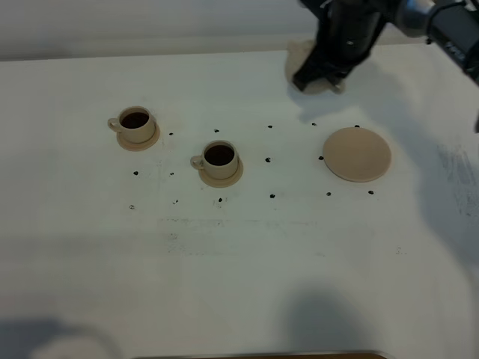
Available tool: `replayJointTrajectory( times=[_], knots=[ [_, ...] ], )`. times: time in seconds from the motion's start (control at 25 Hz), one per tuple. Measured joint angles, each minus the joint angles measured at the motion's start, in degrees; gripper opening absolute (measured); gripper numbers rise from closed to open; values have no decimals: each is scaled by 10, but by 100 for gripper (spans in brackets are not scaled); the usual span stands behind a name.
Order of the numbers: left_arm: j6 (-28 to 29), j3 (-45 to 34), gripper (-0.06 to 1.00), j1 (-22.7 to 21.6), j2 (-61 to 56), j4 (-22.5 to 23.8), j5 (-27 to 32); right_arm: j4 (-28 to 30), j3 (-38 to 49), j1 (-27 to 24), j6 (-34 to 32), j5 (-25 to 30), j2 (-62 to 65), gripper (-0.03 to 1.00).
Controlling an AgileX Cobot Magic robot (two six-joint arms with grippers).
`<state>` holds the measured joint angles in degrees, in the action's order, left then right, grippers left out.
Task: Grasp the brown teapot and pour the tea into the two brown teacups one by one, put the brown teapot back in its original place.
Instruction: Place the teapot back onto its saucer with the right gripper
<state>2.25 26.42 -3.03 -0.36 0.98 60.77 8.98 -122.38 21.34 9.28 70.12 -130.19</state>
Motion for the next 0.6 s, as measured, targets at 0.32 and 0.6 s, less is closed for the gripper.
replayJointTrajectory(
  times=[0.32, 0.6],
  knots=[
    [0, 0, 31, 0, 0, 0, 0, -15, 259, -31, -29, -101, 143, 11],
    [0, 0, 31, 0, 0, 0, 0, -59, 413, -54, -61, -221, 194, 11]
  ],
)
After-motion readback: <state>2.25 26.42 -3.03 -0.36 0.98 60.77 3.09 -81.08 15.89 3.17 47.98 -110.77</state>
